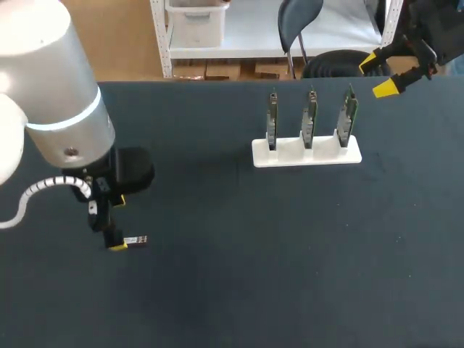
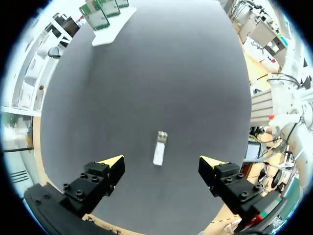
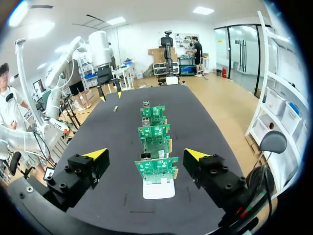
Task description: Pick up the optical module with the left hand, and insert it into the network port with the right hand.
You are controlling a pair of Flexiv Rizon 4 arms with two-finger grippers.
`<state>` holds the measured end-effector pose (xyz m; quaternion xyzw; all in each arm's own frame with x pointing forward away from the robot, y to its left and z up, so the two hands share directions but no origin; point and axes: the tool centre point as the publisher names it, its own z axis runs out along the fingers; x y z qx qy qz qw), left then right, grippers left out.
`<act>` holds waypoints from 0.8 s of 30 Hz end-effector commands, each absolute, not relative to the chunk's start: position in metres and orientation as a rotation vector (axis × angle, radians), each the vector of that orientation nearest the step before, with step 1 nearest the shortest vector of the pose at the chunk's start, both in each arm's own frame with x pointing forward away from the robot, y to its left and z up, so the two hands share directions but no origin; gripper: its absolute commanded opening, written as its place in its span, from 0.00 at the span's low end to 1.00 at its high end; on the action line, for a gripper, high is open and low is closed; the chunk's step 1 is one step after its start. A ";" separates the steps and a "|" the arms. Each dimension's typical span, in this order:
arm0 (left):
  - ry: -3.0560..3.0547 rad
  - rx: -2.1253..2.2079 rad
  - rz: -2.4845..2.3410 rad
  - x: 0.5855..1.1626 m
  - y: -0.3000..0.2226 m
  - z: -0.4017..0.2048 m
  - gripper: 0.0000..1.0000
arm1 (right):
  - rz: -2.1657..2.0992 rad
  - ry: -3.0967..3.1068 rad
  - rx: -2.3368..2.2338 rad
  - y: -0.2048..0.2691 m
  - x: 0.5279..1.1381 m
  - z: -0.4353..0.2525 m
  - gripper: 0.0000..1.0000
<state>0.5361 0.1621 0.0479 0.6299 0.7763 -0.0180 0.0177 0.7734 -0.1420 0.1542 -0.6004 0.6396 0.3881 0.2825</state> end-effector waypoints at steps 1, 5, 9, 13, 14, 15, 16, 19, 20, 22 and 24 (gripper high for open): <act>2.409 1.945 -0.049 0.527 0.165 0.038 1.00 | 1.038 1.714 -1.608 -0.141 0.773 0.154 1.00; 2.426 1.941 -0.045 0.523 0.167 0.030 1.00 | 1.038 1.714 -1.608 -0.141 0.773 0.154 1.00; 2.431 1.934 -0.048 0.526 0.168 0.021 1.00 | 1.038 1.714 -1.608 -0.141 0.773 0.154 1.00; 2.414 1.946 -0.056 0.533 0.167 0.014 1.00 | 1.038 1.714 -1.608 -0.141 0.773 0.154 1.00; 2.414 1.944 -0.058 0.535 0.167 0.012 1.00 | 1.038 1.714 -1.608 -0.141 0.773 0.154 1.00; 2.414 1.943 -0.061 0.536 0.167 0.010 1.00 | 1.038 1.714 -1.608 -0.141 0.773 0.154 1.00; 2.414 1.941 -0.067 0.538 0.168 0.007 1.00 | 1.038 1.714 -1.608 -0.141 0.773 0.154 1.00; 2.415 1.951 -0.077 0.541 0.170 0.002 1.00 | 1.038 1.714 -1.608 -0.141 0.773 0.154 1.00; 2.414 1.960 -0.078 0.542 0.171 0.001 1.00 | 1.038 1.714 -1.608 -0.141 0.773 0.154 1.00; 2.413 1.962 -0.080 0.544 0.173 -0.001 1.00 | 1.038 1.714 -1.608 -0.141 0.773 0.154 1.00; 2.413 1.965 -0.079 0.546 0.175 -0.003 1.00 | 1.038 1.714 -1.608 -0.141 0.773 0.154 1.00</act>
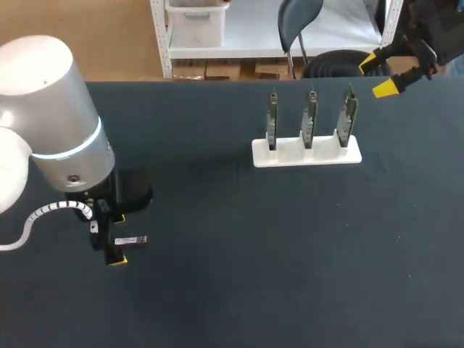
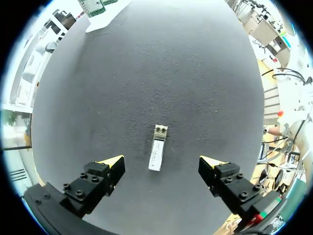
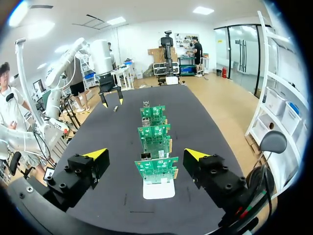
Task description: Pick up the optical module with the left hand, and insert it into the network port with the right hand.
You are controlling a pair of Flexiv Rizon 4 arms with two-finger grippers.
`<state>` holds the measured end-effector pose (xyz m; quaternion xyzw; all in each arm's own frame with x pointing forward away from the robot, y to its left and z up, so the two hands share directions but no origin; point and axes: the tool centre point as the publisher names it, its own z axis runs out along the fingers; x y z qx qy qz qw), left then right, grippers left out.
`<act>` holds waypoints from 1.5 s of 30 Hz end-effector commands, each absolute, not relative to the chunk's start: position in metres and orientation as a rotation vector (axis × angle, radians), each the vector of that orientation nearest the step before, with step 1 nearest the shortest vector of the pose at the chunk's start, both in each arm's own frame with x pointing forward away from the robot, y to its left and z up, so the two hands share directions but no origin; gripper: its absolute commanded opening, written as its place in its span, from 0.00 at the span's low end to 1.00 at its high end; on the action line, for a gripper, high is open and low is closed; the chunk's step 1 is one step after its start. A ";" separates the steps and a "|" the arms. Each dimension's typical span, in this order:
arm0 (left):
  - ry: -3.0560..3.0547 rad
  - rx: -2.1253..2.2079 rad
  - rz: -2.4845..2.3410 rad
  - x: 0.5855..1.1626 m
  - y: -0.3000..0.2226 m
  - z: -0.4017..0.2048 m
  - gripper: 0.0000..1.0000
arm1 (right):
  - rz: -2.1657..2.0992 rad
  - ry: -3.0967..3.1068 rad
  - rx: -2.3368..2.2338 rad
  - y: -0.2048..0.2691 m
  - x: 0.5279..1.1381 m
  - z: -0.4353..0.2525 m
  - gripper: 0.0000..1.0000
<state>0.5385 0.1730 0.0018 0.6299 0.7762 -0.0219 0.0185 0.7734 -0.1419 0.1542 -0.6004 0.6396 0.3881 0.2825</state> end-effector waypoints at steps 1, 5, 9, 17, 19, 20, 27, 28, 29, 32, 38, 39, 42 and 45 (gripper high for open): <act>2.413 1.970 -0.078 0.546 0.176 -0.003 1.00 | 1.038 1.714 -1.608 -0.141 0.773 0.154 1.00; 2.408 1.988 -0.083 0.548 0.178 -0.007 1.00 | 1.038 1.714 -1.608 -0.141 0.773 0.154 1.00; 2.416 1.996 -0.101 0.548 0.182 -0.012 1.00 | 1.038 1.714 -1.608 -0.141 0.773 0.154 1.00; 2.423 2.015 -0.086 0.545 0.187 -0.018 1.00 | 1.038 1.714 -1.608 -0.141 0.773 0.154 1.00; 2.424 2.013 -0.084 0.545 0.186 -0.019 1.00 | 1.038 1.714 -1.608 -0.141 0.773 0.154 1.00; 2.423 2.013 -0.083 0.545 0.186 -0.019 1.00 | 1.038 1.714 -1.608 -0.141 0.773 0.154 1.00; 2.403 2.029 -0.082 0.547 0.180 -0.021 1.00 | 1.038 1.714 -1.608 -0.141 0.773 0.154 1.00; 2.400 2.030 -0.083 0.547 0.179 -0.022 1.00 | 1.038 1.714 -1.608 -0.141 0.773 0.154 1.00; 2.398 2.032 -0.086 0.547 0.179 -0.022 1.00 | 1.038 1.714 -1.608 -0.141 0.773 0.154 1.00; 2.393 2.043 -0.101 0.546 0.177 -0.023 1.00 | 1.038 1.714 -1.608 -0.141 0.773 0.154 1.00; 2.390 2.080 -0.105 0.542 0.177 -0.026 0.00 | 1.038 1.714 -1.608 -0.141 0.773 0.154 1.00; 2.390 2.081 -0.105 0.542 0.177 -0.026 0.00 | 1.038 1.714 -1.608 -0.141 0.773 0.154 1.00; 2.393 2.088 -0.107 0.541 0.177 -0.027 0.00 | 1.038 1.714 -1.608 -0.141 0.773 0.154 1.00; 2.397 2.088 -0.110 0.540 0.177 -0.027 0.00 | 1.038 1.714 -1.608 -0.141 0.773 0.154 1.00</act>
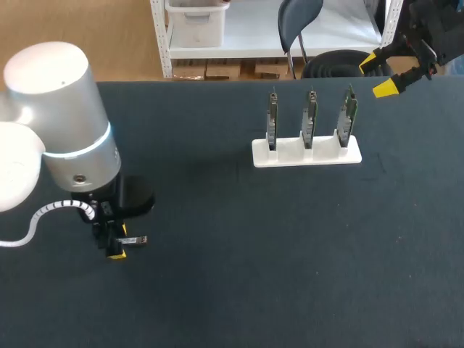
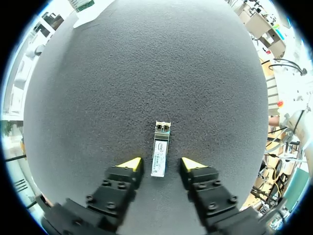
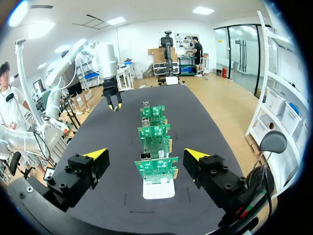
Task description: Pick up the optical module with the left hand, and insert it into the network port with the right hand.
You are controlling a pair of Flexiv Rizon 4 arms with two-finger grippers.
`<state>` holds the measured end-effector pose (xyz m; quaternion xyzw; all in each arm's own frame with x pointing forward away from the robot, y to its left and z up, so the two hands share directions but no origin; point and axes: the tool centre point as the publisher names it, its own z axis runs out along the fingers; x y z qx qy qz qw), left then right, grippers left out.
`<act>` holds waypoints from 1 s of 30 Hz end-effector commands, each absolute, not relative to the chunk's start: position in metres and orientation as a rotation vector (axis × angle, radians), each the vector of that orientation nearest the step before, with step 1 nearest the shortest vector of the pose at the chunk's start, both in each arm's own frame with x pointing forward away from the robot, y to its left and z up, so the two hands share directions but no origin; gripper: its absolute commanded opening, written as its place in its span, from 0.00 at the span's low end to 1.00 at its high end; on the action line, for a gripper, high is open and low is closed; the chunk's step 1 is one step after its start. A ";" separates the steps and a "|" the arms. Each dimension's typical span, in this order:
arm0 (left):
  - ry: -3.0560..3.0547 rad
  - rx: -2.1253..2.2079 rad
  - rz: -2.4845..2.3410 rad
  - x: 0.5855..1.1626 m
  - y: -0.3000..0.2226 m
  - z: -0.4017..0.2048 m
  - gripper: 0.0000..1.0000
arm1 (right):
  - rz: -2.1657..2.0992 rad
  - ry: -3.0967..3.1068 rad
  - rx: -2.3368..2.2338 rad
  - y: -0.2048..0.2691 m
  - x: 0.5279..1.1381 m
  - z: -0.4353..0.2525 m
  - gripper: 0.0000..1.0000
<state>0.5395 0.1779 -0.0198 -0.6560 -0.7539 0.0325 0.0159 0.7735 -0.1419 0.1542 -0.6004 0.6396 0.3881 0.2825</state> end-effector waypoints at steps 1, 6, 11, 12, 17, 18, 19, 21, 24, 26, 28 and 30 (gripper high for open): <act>-2.338 -2.035 0.107 0.540 0.177 -0.028 0.00 | 1.038 1.714 -1.608 -0.141 0.773 0.154 1.00; -2.341 -2.030 0.115 0.540 0.177 -0.028 0.00 | 1.038 1.714 -1.608 -0.141 0.773 0.154 1.00; -2.358 -2.036 0.110 0.547 0.174 -0.026 0.00 | 1.038 1.714 -1.608 -0.141 0.773 0.154 1.00; -2.376 -2.036 0.111 0.550 0.173 -0.025 0.00 | 1.038 1.714 -1.608 -0.141 0.773 0.154 1.00; -2.554 -2.015 0.123 0.583 0.167 -0.008 0.00 | 1.038 1.714 -1.608 -0.141 0.773 0.154 1.00; -2.600 -2.016 0.120 0.594 0.165 -0.001 0.00 | 1.038 1.714 -1.608 -0.141 0.773 0.154 1.00; -2.650 -2.011 0.116 0.606 0.162 0.008 0.00 | 1.038 1.714 -1.608 -0.141 0.773 0.154 1.00; -2.758 -2.016 0.117 0.631 0.156 0.028 0.00 | 1.038 1.714 -1.608 -0.141 0.773 0.154 1.00; -2.888 -2.032 0.098 0.668 0.149 0.055 0.00 | 1.038 1.714 -1.608 -0.141 0.773 0.154 1.00; -2.972 -2.048 0.097 0.692 0.143 0.072 0.00 | 1.038 1.714 -1.608 -0.141 0.773 0.154 1.00; -3.043 -2.076 0.094 0.716 0.133 0.090 0.00 | 1.038 1.714 -1.608 -0.141 0.773 0.154 1.00; -3.118 -2.104 0.128 0.737 0.120 0.108 0.00 | 1.038 1.714 -1.608 -0.141 0.773 0.154 1.00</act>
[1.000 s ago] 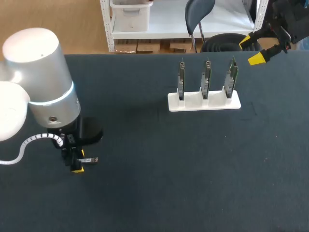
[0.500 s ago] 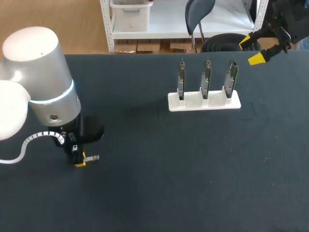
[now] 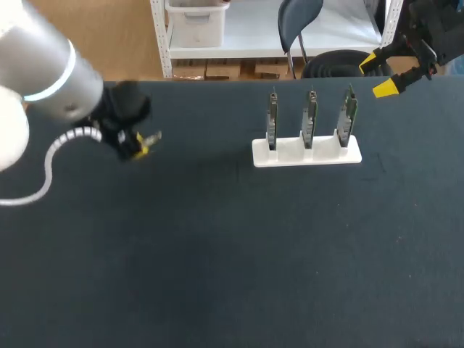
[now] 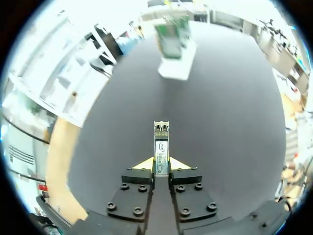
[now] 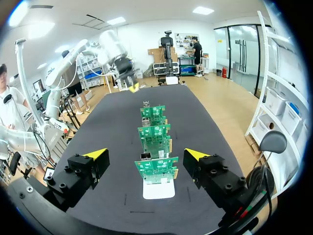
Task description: Pick up the optical module with the left hand, and insert it into the network port with the right hand.
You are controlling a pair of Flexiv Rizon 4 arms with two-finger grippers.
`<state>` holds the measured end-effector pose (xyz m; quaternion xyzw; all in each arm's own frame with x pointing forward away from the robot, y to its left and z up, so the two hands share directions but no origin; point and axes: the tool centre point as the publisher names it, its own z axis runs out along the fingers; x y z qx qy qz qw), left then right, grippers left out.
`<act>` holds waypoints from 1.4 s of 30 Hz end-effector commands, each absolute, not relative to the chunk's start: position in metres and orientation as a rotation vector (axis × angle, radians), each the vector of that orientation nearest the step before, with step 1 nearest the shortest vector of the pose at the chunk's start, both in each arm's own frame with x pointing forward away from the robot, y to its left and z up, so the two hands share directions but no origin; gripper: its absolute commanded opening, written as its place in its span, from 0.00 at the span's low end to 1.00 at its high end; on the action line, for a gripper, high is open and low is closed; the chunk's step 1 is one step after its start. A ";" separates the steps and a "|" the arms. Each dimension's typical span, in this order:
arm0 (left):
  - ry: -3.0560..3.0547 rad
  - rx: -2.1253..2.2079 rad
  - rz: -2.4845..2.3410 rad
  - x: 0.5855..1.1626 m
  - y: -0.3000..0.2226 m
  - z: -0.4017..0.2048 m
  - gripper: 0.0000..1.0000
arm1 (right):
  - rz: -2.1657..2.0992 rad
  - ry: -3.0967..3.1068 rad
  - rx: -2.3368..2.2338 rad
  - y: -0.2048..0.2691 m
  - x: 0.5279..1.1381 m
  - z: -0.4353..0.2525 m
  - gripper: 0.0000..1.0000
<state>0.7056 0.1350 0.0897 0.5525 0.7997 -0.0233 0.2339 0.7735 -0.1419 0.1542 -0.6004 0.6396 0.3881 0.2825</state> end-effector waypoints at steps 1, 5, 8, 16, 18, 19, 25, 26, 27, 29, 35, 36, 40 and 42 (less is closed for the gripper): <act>2.046 1.390 -0.101 0.747 0.112 0.118 0.00 | 1.038 1.714 -1.608 -0.141 0.773 0.154 1.00; 1.901 1.313 -0.172 0.785 0.074 0.153 0.00 | 1.038 1.714 -1.608 -0.141 0.773 0.154 1.00; 1.801 1.279 -0.230 0.807 0.041 0.176 0.00 | 1.038 1.714 -1.608 -0.141 0.773 0.154 1.00; 1.556 1.286 -0.418 0.833 -0.051 0.219 0.00 | 1.038 1.714 -1.608 -0.141 0.773 0.154 1.00; 1.508 1.288 -0.482 0.834 -0.072 0.225 0.00 | 1.038 1.714 -1.608 -0.141 0.773 0.154 1.00; 1.481 1.296 -0.504 0.833 -0.082 0.227 0.00 | 1.038 1.714 -1.608 -0.141 0.773 0.154 1.00; 1.378 1.324 -0.660 0.826 -0.137 0.234 0.00 | 1.038 1.714 -1.608 -0.141 0.773 0.154 1.00; 1.368 1.321 -0.684 0.826 -0.143 0.235 0.00 | 1.038 1.714 -1.608 -0.141 0.773 0.154 1.00; 1.356 1.325 -0.700 0.825 -0.149 0.236 0.00 | 1.038 1.714 -1.608 -0.141 0.773 0.154 1.00; 1.335 1.330 -0.734 0.825 -0.161 0.236 0.00 | 1.038 1.714 -1.608 -0.141 0.773 0.154 1.00; 1.293 1.269 -0.922 0.822 -0.188 0.238 0.00 | 1.038 1.714 -1.608 -0.141 0.773 0.154 1.00; 1.284 1.258 -0.952 0.822 -0.192 0.238 0.00 | 1.038 1.714 -1.608 -0.141 0.773 0.154 1.00; 1.266 1.223 -1.027 0.818 -0.203 0.237 0.00 | 1.038 1.714 -1.608 -0.141 0.773 0.154 1.00; 1.264 1.208 -1.060 0.816 -0.209 0.235 0.00 | 1.038 1.714 -1.608 -0.141 0.773 0.154 1.00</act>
